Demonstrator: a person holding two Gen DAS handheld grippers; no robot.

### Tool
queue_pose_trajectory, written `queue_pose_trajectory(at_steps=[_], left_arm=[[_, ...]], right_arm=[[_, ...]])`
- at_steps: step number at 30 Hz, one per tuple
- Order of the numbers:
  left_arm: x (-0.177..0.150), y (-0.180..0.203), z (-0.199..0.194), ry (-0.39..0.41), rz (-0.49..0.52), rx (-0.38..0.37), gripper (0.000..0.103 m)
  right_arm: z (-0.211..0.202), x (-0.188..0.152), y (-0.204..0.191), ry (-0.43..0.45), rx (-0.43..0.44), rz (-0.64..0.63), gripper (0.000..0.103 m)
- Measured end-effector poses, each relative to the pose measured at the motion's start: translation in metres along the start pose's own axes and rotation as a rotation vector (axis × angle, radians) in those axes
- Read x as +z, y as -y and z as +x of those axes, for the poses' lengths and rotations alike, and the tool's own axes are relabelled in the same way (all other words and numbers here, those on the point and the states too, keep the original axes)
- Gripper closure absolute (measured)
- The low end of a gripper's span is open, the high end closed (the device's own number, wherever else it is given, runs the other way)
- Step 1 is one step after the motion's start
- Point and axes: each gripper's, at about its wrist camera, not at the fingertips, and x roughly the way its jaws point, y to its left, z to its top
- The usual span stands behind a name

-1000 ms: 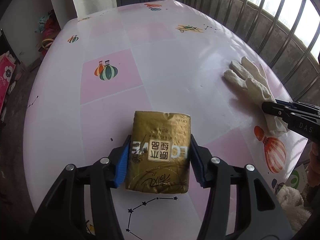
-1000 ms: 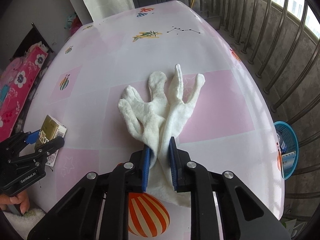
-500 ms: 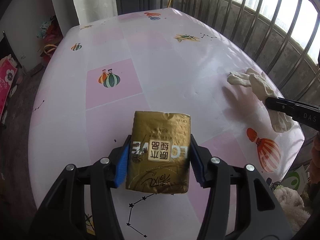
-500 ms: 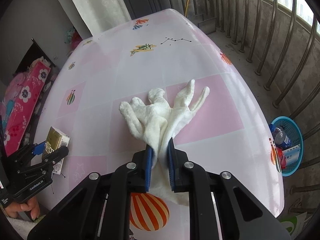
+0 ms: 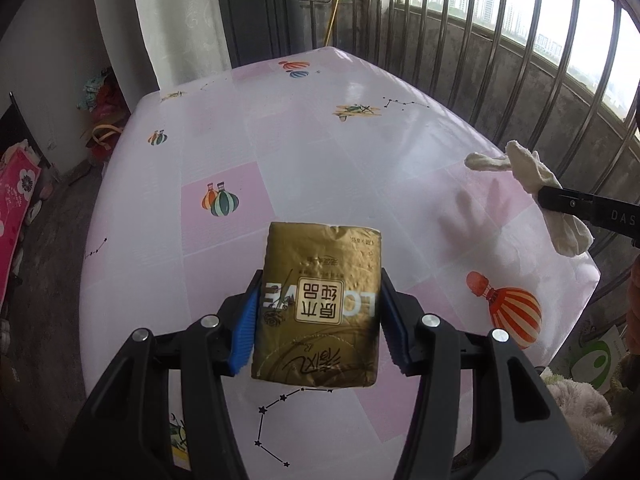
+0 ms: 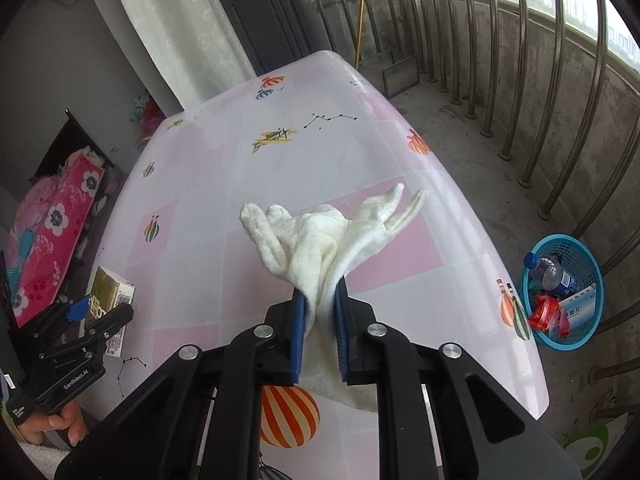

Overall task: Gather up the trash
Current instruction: 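Lift and carry the tissue packet and glove toward the blue basket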

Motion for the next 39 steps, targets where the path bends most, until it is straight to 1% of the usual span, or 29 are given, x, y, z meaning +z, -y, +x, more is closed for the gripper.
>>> queue_pose_trajectory(at_steps=[4,8,11,15,20,24,25,29,33,35,39], left_arm=[[0.018,0.01,-0.01,0.047,0.035,-0.019,0.053],[0.046,0.03,-0.016,0.091,0.087,-0.075,0.053],[0.07,0.053,-0.02,0.111,0.13,-0.153,0.053],[0.103,0.096,-0.017,0.119,0.203,-0.261,0.053],[0.137,0.166,-0.002,0.095,0.309,-0.382,0.053],[0.153,0.228,0.023,0.025,0.378,-0.482,0.053],[0.156,0.245,0.031,0.001,0.393,-0.509,0.053],[0.161,0.311,0.071,-0.114,0.442,-0.579,0.052],[0.159,0.374,0.117,-0.232,0.478,-0.618,0.052],[0.158,0.4,0.138,-0.282,0.49,-0.62,0.052],[0.157,0.445,0.169,-0.329,0.513,-0.634,0.052]], right_arm=[[-0.02,0.005,0.022,0.056,-0.008,0.049,0.089],[-0.045,0.009,0.056,0.124,-0.04,0.123,0.089],[-0.064,0.006,0.087,0.174,-0.074,0.194,0.089],[-0.087,-0.002,0.136,0.232,-0.131,0.312,0.089],[-0.107,-0.025,0.211,0.291,-0.187,0.536,0.089],[-0.106,-0.05,0.269,0.3,-0.209,0.722,0.089],[-0.104,-0.056,0.281,0.297,-0.21,0.757,0.089],[-0.086,-0.074,0.328,0.271,-0.204,0.875,0.089],[-0.06,-0.086,0.368,0.259,-0.161,0.99,0.089],[-0.047,-0.089,0.389,0.26,-0.134,1.048,0.089],[-0.022,-0.085,0.428,0.279,-0.075,1.145,0.088]])
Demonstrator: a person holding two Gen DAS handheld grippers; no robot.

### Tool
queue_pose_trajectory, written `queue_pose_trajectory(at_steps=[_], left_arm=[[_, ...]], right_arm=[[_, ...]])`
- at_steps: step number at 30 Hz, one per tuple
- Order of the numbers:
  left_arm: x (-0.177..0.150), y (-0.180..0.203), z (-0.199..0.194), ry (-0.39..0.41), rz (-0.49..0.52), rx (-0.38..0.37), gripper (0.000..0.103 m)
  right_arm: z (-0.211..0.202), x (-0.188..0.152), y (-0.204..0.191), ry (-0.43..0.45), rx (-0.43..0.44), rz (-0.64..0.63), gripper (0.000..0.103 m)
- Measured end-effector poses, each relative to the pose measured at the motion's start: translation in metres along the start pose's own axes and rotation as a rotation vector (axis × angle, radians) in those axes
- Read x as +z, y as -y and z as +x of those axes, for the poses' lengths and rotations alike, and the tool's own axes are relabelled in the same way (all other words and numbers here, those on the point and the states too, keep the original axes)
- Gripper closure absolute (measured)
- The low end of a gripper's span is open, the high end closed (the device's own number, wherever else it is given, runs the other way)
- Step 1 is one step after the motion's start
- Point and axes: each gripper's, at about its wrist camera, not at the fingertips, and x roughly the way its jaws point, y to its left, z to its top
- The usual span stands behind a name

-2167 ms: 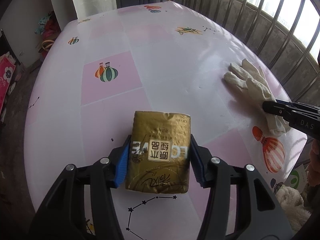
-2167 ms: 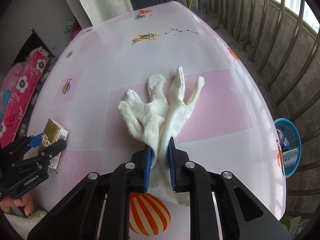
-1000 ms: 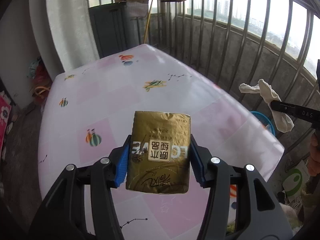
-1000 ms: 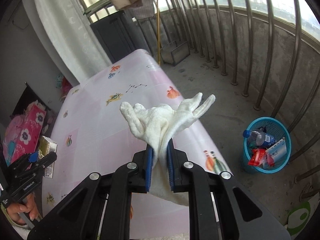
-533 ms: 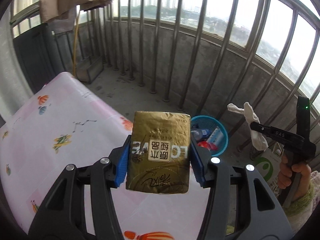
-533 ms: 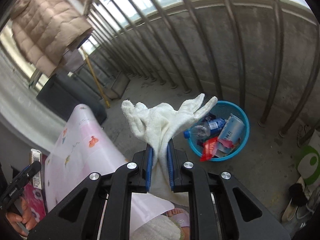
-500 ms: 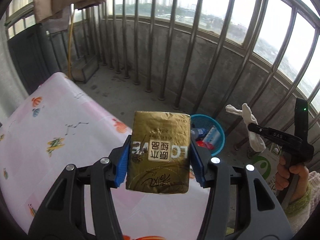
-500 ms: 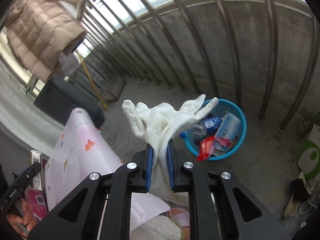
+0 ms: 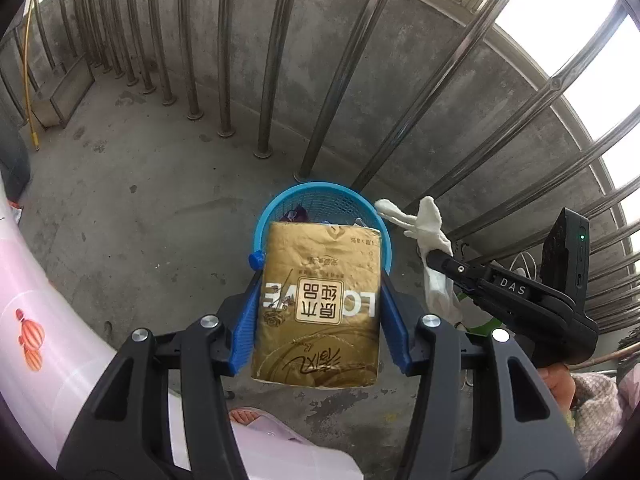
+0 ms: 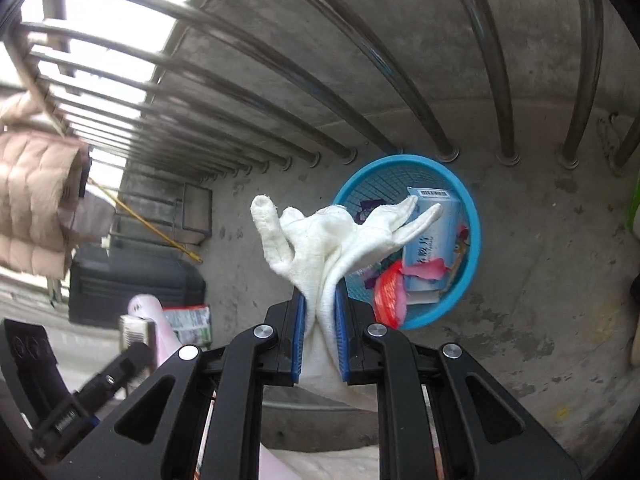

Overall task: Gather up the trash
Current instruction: 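Lift and carry the tissue packet and glove toward the blue basket, then open the right tool over the basket while the left tool releases the tissue packet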

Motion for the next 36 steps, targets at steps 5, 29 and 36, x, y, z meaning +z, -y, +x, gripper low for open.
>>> queue_pose_trajectory(at_steps=[5,29,36], left_arm=[[0.025,0.001,0.066,-0.064,-0.02,-0.048,0.03],[-0.016,-0.037,-0.077,0.25,-0.115,-0.029,0.029],[-0.094,-0.065,-0.155,0.372,-0.164,0.069,0.025]], right_arm=[[0.056,0.028,0.03,-0.032,0.059,0.119,0.046],[0.088,0.001,0.074,-0.053,-0.022,0.179,0.033],[0.098,-0.029,0.055,-0.17,-0.241,-0.037,0.033]])
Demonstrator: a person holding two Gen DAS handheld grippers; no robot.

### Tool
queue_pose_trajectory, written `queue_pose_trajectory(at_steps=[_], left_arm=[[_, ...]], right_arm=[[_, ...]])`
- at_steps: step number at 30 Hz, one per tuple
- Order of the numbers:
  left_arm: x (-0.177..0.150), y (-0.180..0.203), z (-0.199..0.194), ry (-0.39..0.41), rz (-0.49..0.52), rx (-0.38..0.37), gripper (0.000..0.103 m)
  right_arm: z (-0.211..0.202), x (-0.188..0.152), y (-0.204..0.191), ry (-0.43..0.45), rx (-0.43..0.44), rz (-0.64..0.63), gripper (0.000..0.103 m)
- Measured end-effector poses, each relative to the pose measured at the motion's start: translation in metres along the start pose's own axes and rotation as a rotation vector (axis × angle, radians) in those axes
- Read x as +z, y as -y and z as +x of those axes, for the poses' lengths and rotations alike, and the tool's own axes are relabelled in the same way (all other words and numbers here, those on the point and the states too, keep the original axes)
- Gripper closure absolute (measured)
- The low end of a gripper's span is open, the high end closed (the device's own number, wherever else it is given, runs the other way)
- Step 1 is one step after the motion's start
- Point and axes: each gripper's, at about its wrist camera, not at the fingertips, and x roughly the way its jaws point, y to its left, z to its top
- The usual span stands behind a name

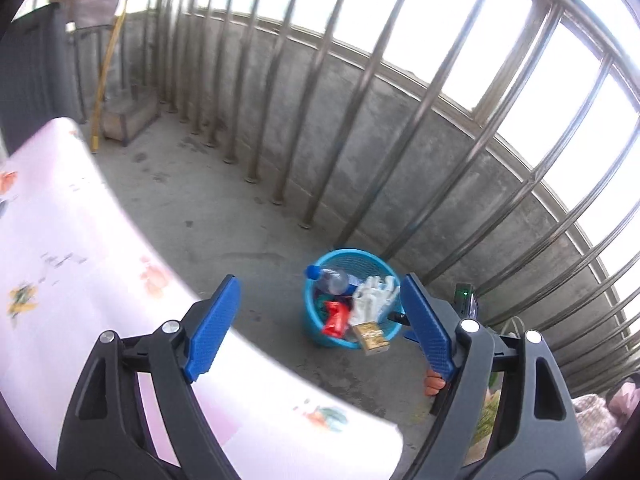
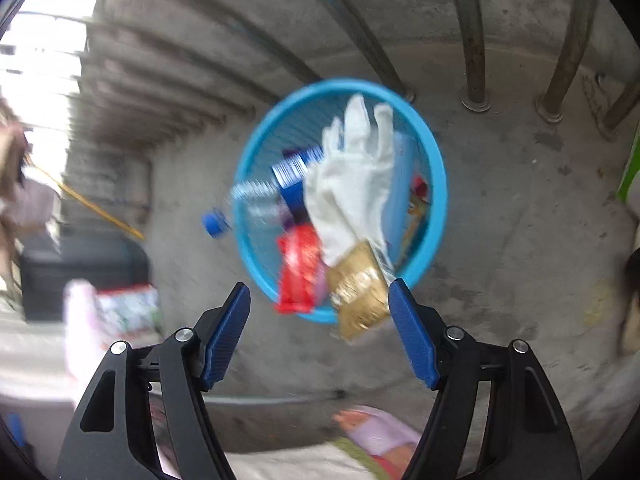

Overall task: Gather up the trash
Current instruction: 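Open the right tool over the basket while the left tool releases the tissue packet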

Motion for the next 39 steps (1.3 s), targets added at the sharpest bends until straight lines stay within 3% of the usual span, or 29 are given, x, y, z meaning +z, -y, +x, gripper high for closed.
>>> queue_pose_trajectory(at_steps=[4,12,16,22,27,33,39], left_arm=[[-0.034,-0.033,-0.052,0.036,-0.068,0.053,0.025],[-0.1,-0.088,-0.13,0.084,-0.216,0.204,0.025],[-0.117,-0.106,-0.142,0.085,-0.282,0.237,0.025],[-0.123,-0.116,-0.14,0.09,-0.328,0.231,0.025],[-0.124,-0.115,-0.138,0.091,-0.321,0.239,0.025],[-0.126,-0.117,-0.137,0.089,-0.329,0.249,0.025],[-0.129,-0.115,-0.142,0.106,-0.337,0.272,0.025]], right_arm=[[0.046,-0.006,-0.01,-0.107,-0.196,-0.16,0.03],[0.094,-0.007,-0.011,-0.176,-0.355,-0.292,0.033],[0.087,-0.006,0.0,-0.17,-0.325,-0.243,0.047],[0.07,-0.006,0.012,-0.153,-0.325,-0.242,0.048],[0.032,-0.004,0.011,-0.09,-0.237,-0.19,0.048],[0.02,0.005,-0.035,-0.049,-0.133,-0.255,0.048],[0.042,0.029,-0.081,-0.087,-0.181,-0.301,0.04]])
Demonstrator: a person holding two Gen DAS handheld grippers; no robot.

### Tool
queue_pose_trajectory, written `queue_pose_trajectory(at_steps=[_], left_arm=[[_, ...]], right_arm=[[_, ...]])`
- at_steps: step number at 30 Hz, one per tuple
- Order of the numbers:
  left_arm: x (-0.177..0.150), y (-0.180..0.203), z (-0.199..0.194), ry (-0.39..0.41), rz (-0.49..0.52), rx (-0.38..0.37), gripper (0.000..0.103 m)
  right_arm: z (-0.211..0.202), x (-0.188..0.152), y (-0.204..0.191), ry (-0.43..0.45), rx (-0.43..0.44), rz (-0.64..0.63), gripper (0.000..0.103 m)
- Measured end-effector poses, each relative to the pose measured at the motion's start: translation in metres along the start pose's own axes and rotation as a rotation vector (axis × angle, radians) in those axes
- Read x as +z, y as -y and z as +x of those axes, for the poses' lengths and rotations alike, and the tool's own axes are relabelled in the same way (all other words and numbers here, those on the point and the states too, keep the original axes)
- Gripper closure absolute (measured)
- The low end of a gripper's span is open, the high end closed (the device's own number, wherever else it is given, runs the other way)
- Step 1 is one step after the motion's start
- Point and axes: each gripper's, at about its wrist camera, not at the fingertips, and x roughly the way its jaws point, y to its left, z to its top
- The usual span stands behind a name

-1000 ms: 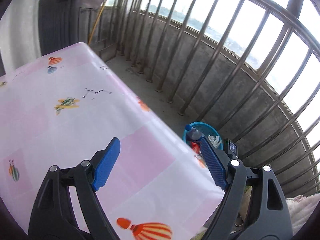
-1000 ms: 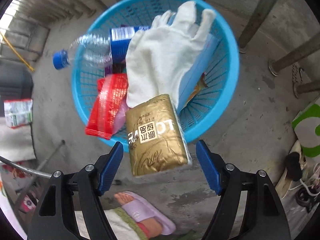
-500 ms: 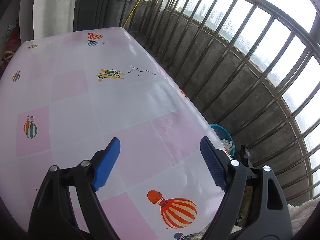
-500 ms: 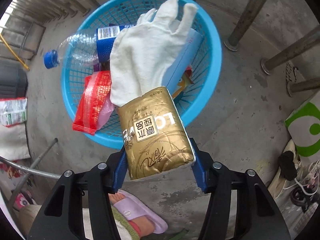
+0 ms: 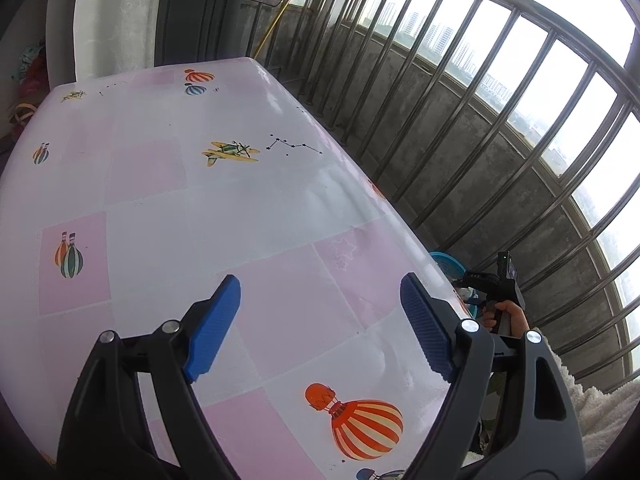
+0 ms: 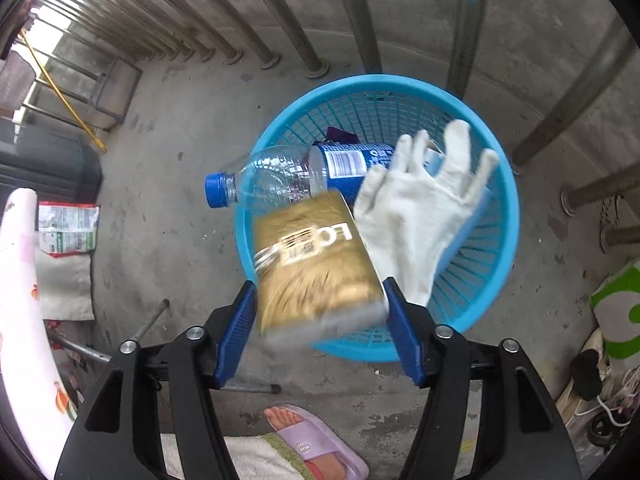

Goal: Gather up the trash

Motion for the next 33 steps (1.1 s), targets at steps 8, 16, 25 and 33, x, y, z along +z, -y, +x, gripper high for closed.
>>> queue_pose_trajectory(at_steps=[8,16,25,33], left_arm=[[-0.002,-0.002,-0.006,0.021,-0.006,0.011,0.025],[0.002,0.002,-0.031,0.146,-0.036,0.074,0.017],[0.002,0.007,-0.079,0.278,-0.169,0.275,0.009],[-0.024,0.025,-0.093,0.237,-0.107,0.467,0.009]], right_arm=[[-0.018,0.001,-0.009,0.104,0.062,0.009,0.037],[-0.123,-0.041,-0.054,0.348,0.09,-0.159,0.035],[-0.279,-0.161,-0.137,0.757,0.186,-0.526,0.006],[-0.323,-0.254,-0.176,0.872,0.257,-0.745,0.006]])
